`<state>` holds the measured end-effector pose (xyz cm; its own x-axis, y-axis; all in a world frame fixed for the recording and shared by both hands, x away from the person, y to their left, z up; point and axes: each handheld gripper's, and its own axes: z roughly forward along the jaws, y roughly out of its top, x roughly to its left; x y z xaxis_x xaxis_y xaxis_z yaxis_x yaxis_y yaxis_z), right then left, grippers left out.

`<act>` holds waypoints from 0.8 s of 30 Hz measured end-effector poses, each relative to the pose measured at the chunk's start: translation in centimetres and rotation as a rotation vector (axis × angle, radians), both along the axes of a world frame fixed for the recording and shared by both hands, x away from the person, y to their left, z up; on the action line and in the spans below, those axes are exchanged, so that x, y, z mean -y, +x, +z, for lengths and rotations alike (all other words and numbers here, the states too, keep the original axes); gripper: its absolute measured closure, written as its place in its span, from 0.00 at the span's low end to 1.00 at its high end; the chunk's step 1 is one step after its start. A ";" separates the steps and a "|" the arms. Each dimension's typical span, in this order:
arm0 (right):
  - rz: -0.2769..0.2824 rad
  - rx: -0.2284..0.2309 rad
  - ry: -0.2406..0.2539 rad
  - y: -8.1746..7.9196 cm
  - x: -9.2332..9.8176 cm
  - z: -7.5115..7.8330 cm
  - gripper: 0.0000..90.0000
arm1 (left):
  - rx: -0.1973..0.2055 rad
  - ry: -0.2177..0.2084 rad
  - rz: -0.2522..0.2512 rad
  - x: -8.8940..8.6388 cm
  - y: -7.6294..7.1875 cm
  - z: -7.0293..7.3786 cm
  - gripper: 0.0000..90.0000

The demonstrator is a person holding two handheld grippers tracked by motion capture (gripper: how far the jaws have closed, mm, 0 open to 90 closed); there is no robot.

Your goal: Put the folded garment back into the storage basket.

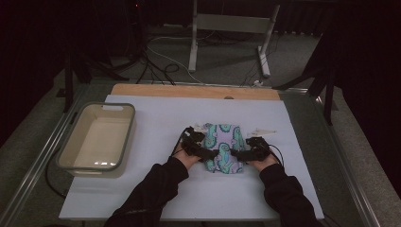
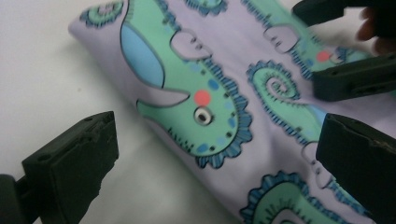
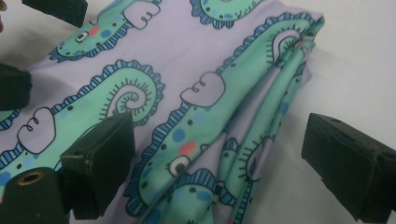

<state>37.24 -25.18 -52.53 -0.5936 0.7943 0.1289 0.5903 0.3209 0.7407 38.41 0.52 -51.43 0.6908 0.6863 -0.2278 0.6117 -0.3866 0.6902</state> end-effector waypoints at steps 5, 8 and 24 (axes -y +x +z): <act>-0.003 -0.035 0.013 0.1 0.1 -0.1 0.14 | -0.035 0.034 0.007 0.1 0.1 -0.5 0.03; 0.003 -0.054 0.008 0.1 0.0 -0.2 0.23 | -0.065 0.003 -0.005 0.0 0.1 -0.6 0.13; 0.096 -0.111 -0.006 -0.5 -1.3 0.6 0.75 | -0.182 -0.104 -0.075 0.3 0.1 -0.7 0.62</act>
<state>36.74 -23.85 -51.94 -0.6496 0.7352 0.1936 0.6348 0.3843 0.6703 38.47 0.22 -52.16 0.6796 0.6011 -0.4204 0.7023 -0.3678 0.6095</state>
